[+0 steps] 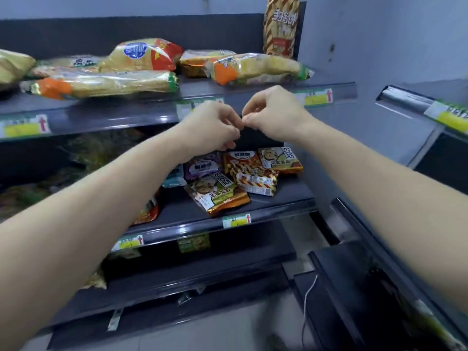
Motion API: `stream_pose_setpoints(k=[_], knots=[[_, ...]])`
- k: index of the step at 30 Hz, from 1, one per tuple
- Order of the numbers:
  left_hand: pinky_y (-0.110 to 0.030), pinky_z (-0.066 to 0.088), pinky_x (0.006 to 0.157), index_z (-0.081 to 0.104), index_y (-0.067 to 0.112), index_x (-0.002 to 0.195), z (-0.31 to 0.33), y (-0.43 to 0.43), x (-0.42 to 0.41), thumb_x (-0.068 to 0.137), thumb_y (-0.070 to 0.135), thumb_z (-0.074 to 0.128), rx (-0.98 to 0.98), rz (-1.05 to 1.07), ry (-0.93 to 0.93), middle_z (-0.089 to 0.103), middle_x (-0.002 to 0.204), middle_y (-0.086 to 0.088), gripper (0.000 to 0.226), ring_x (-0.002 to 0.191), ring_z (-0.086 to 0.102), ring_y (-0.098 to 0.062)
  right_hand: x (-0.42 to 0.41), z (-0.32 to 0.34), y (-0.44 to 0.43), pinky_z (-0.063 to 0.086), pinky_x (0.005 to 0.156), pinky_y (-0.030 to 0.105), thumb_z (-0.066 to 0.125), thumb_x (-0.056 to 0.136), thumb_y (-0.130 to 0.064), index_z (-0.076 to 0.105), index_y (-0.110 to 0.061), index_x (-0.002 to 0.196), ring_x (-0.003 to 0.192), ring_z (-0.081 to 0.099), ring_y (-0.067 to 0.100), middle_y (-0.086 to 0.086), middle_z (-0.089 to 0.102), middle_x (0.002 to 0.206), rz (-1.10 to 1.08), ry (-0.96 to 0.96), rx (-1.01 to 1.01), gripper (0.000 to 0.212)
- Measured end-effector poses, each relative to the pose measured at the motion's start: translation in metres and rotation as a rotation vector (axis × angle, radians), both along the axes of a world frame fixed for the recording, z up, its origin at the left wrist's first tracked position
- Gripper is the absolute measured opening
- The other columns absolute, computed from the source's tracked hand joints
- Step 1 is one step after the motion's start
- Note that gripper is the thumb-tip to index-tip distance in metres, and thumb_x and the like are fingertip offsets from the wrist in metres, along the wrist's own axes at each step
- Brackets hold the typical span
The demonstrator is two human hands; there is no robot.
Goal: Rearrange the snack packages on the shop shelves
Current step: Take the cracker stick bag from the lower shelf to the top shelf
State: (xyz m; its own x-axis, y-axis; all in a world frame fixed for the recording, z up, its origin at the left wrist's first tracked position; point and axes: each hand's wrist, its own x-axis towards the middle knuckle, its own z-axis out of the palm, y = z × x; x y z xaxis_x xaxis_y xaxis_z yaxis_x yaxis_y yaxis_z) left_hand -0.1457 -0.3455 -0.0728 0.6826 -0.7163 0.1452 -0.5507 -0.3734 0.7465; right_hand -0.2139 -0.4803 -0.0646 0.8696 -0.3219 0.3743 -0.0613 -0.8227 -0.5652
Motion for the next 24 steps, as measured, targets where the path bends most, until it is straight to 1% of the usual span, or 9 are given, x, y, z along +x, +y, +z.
stream_pose_setpoints(k=[3, 6, 9, 11, 12, 14, 16, 21, 24], knots=[[-0.026, 0.057, 0.068, 0.064, 0.019, 0.086, -0.029, -0.006, 0.003, 0.088, 0.006, 0.058, 0.057, 0.014, 0.097, 0.067, 0.08, -0.004, 0.014, 0.071, 0.067, -0.013, 0.001, -0.03, -0.006, 0.039, 0.066, 0.02, 0.063, 0.083, -0.015, 0.072, -0.017, 0.086, 0.08, 0.057, 0.011, -0.003, 0.063, 0.084, -0.018, 0.12, 0.011, 0.01], [-0.023, 0.056, 0.062, 0.063, 0.015, 0.092, -0.059, -0.016, 0.011, 0.088, 0.007, 0.058, 0.086, 0.046, 0.231, 0.068, 0.083, -0.006, 0.011, 0.073, 0.067, -0.013, 0.007, -0.056, -0.019, 0.039, 0.07, 0.022, 0.061, 0.084, -0.014, 0.072, -0.014, 0.092, 0.085, 0.056, 0.013, 0.0, 0.064, 0.092, -0.057, 0.229, 0.038, 0.013], [-0.027, 0.058, 0.067, 0.062, 0.014, 0.087, -0.081, -0.029, 0.021, 0.088, 0.006, 0.058, 0.097, 0.092, 0.356, 0.068, 0.087, -0.009, 0.009, 0.077, 0.068, -0.016, 0.016, -0.081, -0.036, 0.043, 0.07, 0.027, 0.064, 0.085, -0.016, 0.071, -0.01, 0.096, 0.09, 0.06, 0.019, 0.006, 0.068, 0.101, -0.08, 0.333, 0.069, 0.015], [-0.03, 0.058, 0.07, 0.062, 0.013, 0.084, -0.092, -0.041, 0.029, 0.088, 0.004, 0.057, 0.086, 0.133, 0.437, 0.067, 0.089, -0.011, 0.011, 0.077, 0.068, -0.019, 0.022, -0.096, -0.048, 0.05, 0.072, 0.032, 0.065, 0.084, -0.015, 0.071, -0.002, 0.099, 0.095, 0.064, 0.026, 0.014, 0.069, 0.106, -0.104, 0.382, 0.091, 0.021], [-0.03, 0.058, 0.07, 0.061, 0.012, 0.083, -0.097, -0.047, 0.032, 0.088, 0.002, 0.057, 0.081, 0.153, 0.47, 0.066, 0.09, -0.012, 0.012, 0.077, 0.068, -0.02, 0.026, -0.104, -0.055, 0.053, 0.078, 0.037, 0.064, 0.084, -0.014, 0.069, 0.003, 0.103, 0.1, 0.064, 0.031, 0.018, 0.068, 0.109, -0.118, 0.4, 0.099, 0.026], [-0.029, 0.057, 0.065, 0.06, 0.01, 0.081, -0.108, -0.06, 0.036, 0.089, 0.0, 0.055, 0.078, 0.192, 0.536, 0.065, 0.091, -0.014, 0.014, 0.075, 0.067, -0.021, 0.034, -0.117, -0.067, 0.051, 0.09, 0.043, 0.062, 0.085, -0.012, 0.064, 0.007, 0.113, 0.11, 0.06, 0.035, 0.022, 0.064, 0.118, -0.135, 0.431, 0.12, 0.034], [-0.028, 0.057, 0.062, 0.06, 0.009, 0.08, -0.12, -0.075, 0.039, 0.089, 0.0, 0.055, 0.09, 0.218, 0.59, 0.065, 0.093, -0.015, 0.014, 0.075, 0.066, -0.022, 0.043, -0.13, -0.081, 0.048, 0.095, 0.044, 0.061, 0.087, -0.012, 0.06, 0.009, 0.117, 0.114, 0.057, 0.036, 0.022, 0.061, 0.123, -0.124, 0.484, 0.134, 0.037], [-0.033, 0.055, 0.073, 0.06, 0.007, 0.083, -0.149, -0.108, 0.053, 0.091, 0.001, 0.052, 0.129, 0.249, 0.69, 0.065, 0.098, -0.016, 0.013, 0.086, 0.066, -0.025, 0.065, -0.162, -0.12, 0.045, 0.099, 0.042, 0.058, 0.091, -0.012, 0.053, 0.012, 0.124, 0.117, 0.054, 0.035, 0.023, 0.056, 0.129, -0.109, 0.566, 0.196, 0.041], [-0.035, 0.056, 0.078, 0.059, 0.006, 0.095, -0.162, -0.124, 0.066, 0.09, 0.003, 0.054, 0.125, 0.316, 0.708, 0.065, 0.101, -0.015, 0.007, 0.092, 0.066, -0.026, 0.081, -0.177, -0.14, 0.045, 0.1, 0.04, 0.058, 0.091, -0.013, 0.055, 0.007, 0.124, 0.116, 0.055, 0.033, 0.02, 0.058, 0.127, -0.089, 0.601, 0.261, 0.039]])
